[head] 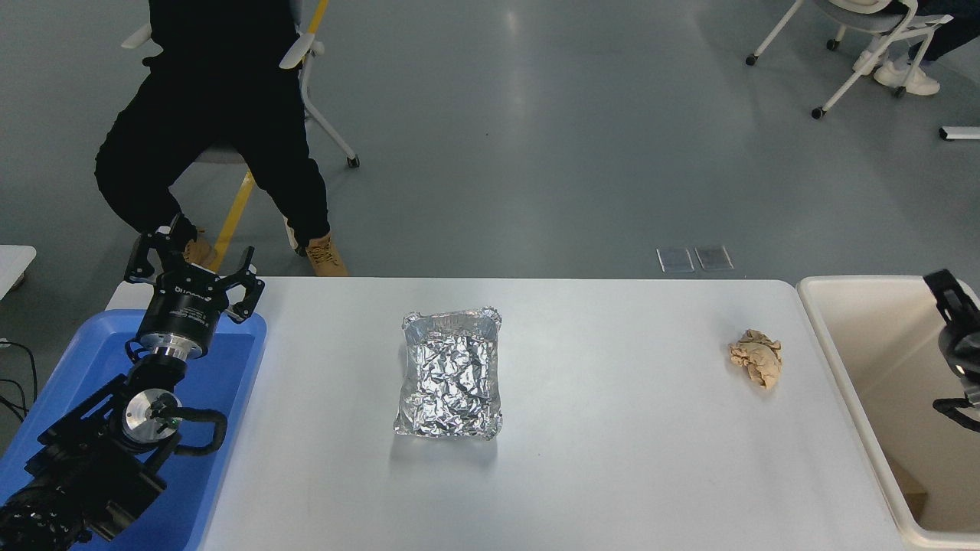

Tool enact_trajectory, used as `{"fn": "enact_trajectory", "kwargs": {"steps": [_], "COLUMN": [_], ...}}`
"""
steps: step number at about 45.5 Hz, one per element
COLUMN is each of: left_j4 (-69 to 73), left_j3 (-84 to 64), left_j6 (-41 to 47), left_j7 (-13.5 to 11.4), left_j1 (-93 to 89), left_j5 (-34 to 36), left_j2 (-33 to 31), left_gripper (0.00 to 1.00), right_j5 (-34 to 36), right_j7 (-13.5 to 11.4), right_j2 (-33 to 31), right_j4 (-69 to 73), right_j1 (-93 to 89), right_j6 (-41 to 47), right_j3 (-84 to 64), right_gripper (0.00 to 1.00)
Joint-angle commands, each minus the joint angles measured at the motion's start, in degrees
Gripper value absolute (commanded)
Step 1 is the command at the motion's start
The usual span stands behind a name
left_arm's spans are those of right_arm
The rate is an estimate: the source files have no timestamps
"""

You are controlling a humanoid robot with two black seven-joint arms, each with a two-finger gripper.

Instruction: Pick up paper cup place in dustbin

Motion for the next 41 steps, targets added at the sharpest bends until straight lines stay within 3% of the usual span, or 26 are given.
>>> {"fn": "enact_trajectory", "kwargs": {"steps": [1, 13, 28, 41], "left_j4": [0.0, 0.0, 0.0, 0.0], "left_j3": [0.0, 0.0, 0.0, 0.0], "left_j6": [0.0, 0.0, 0.0, 0.2], "left_j7": [0.0, 0.0, 0.0, 0.0], "left_j1": [0.0, 0.0, 0.1, 0.1], "left_j5": [0.0, 0.0, 0.1, 0.1], "left_j2": [0.0, 0.0, 0.0, 0.0], "left_gripper": [0.99, 0.99, 0.99, 0.99], "right_j5": [-4.8, -11.7, -19.6, -19.7], "right_j7": [0.0, -0.6, -6.5, -6.6], "right_j2": [1.6, 7.9, 11.3, 10.8], "right_j4": [7.8, 14.3, 34.2, 48.6], "right_j1": [18.0, 34.7, 52.3, 63.4], "right_j6": [8.0, 23.7, 37.2, 46.5], "right_j3": [-7.1, -11.7, -15.9, -20.7], "right_gripper": [1.0, 1.0, 1.0, 1.0]}}
